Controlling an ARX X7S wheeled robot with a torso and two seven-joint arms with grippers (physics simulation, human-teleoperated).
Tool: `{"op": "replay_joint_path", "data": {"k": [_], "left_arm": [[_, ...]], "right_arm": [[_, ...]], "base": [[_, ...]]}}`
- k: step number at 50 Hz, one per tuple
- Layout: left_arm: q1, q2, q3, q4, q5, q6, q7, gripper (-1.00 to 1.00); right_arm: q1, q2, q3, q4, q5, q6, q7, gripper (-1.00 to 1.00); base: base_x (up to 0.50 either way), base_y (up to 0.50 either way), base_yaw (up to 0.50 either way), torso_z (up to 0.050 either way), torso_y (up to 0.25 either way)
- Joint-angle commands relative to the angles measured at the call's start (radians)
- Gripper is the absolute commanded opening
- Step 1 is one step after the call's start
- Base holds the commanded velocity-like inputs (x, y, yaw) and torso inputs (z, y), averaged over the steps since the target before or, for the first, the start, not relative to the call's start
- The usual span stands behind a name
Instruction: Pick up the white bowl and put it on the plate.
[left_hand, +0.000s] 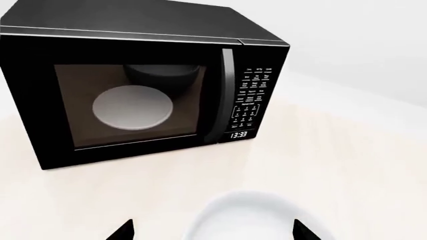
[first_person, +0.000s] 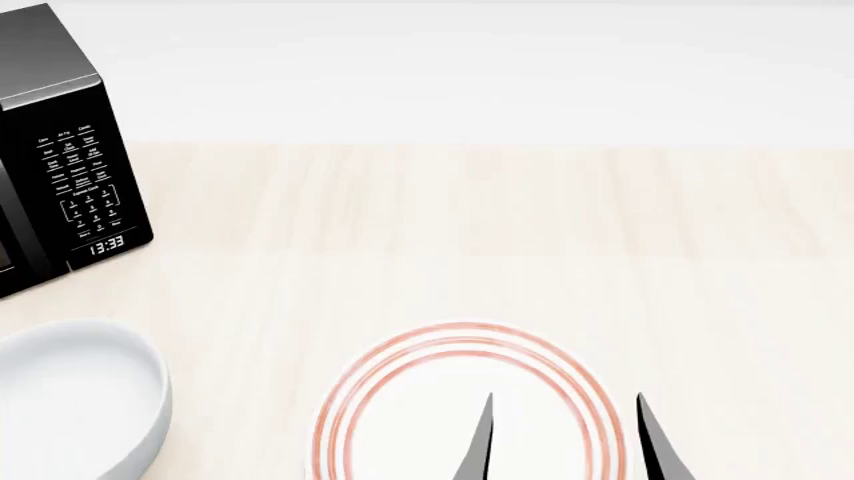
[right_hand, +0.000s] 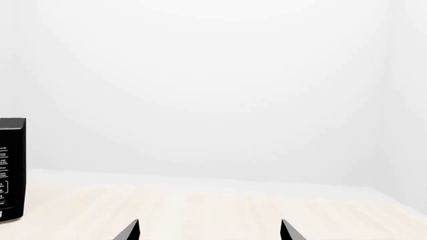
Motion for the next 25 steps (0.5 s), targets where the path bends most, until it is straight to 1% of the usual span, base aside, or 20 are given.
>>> {"op": "replay_joint_path", "data": {"k": [1, 16, 25], "left_arm": [[-0.004, 0.029, 0.025, -0.025, 0.026, -0.008, 0.003, 1.00], [-0.058, 0.092, 0.075, -0.097, 0.076, -0.041, 0.017, 1.00], [-0.077, 0.108, 0.094, -0.134, 0.109, -0.054, 0.016, 1.00]], "right_arm": [[0.001, 0.004, -0.005, 0.011, 0.003, -0.006, 0.004, 1.00], [0.003, 0.012, -0.013, 0.004, 0.007, -0.004, 0.009, 1.00], [0.006, 0.015, -0.014, 0.005, 0.013, -0.004, 0.012, 1.00]], "base": [[0.00, 0.00, 0.00, 0.000, 0.000], [0.00, 0.00, 0.00, 0.000, 0.000], [0.00, 0.00, 0.00, 0.000, 0.000]]}}
